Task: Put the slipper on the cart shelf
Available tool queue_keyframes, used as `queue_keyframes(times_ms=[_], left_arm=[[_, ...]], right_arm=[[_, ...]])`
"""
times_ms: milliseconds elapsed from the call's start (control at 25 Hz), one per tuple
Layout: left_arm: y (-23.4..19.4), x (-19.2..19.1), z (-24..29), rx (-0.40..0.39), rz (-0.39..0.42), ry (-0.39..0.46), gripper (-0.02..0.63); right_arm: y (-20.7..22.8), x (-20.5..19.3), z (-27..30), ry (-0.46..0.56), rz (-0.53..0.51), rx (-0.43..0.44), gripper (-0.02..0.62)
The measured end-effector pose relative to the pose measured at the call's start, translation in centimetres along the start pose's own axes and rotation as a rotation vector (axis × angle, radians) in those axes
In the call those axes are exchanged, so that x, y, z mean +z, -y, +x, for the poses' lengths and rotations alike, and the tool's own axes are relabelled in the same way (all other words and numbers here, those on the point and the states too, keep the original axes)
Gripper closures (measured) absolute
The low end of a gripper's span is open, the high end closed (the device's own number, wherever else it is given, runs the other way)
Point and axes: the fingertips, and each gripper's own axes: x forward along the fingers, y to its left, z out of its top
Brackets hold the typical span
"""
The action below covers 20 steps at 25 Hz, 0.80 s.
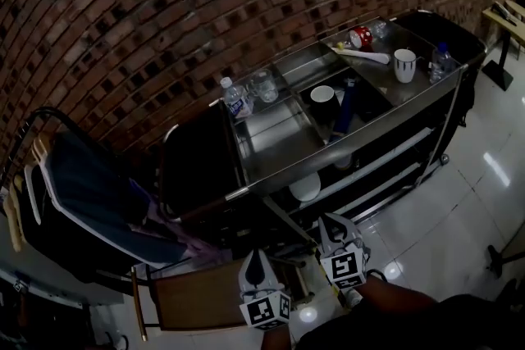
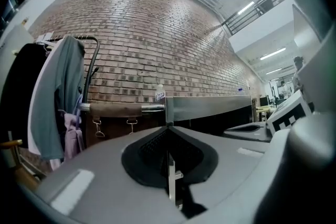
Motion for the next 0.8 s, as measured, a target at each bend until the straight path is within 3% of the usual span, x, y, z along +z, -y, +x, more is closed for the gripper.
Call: queue_keyframes(times_ms=[200,560,800], left_arm=[[0.4,0.7,-0.3,-0.017,0.003,0.016,0.591],[1.3,0.1,-0.5,-0.050,0.006,0.019,0.591],[2.5,0.4,-0.9,-0.080,0.052,0.031,0.591]], right_arm=[[-0.6,3.1,-1.5,0.047,-0.006,0.013,0.594],[-1.4,1.1,-2.6,0.038,-0.019,0.025,0.594],[-1.2,1.7,-3.2,0.027,-0.039,0.009,0.594]])
